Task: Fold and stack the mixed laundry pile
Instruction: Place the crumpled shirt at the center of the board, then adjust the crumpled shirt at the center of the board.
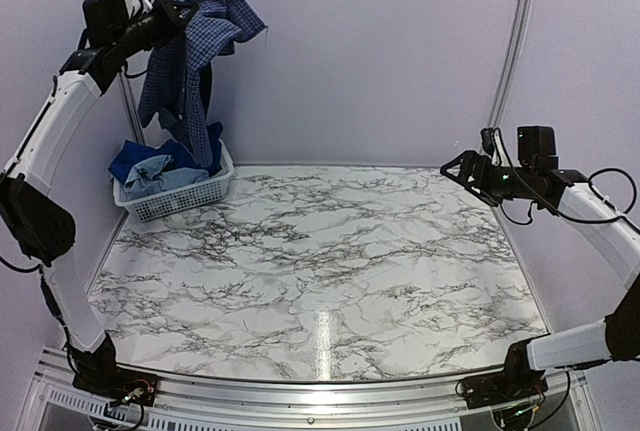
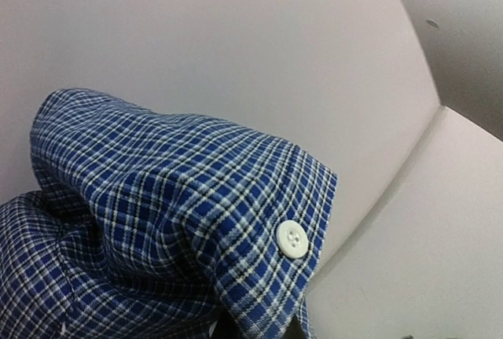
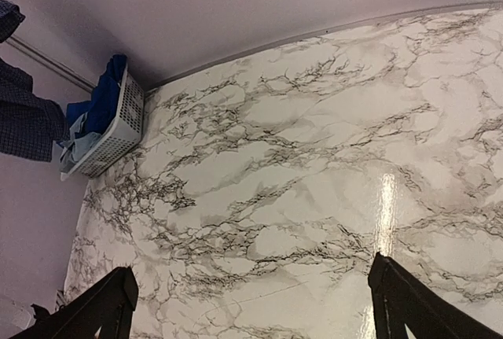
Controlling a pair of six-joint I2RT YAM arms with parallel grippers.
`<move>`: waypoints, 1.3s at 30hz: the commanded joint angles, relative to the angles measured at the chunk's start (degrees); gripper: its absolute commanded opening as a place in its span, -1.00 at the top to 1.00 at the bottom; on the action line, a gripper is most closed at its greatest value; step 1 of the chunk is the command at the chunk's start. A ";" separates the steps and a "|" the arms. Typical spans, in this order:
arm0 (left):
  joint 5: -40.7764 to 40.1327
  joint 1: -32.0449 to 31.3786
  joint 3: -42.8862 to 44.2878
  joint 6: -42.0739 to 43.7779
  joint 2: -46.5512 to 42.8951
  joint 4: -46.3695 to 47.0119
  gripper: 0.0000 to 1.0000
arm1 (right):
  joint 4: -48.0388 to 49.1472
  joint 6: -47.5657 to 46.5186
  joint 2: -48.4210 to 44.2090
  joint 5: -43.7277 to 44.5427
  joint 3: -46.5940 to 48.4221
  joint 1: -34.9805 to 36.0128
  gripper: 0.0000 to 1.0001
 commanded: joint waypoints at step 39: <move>-23.51 -42.72 -39.27 27.67 5.99 -22.67 -0.95 | 1.39 4.32 8.40 -1.63 -15.60 11.61 -0.56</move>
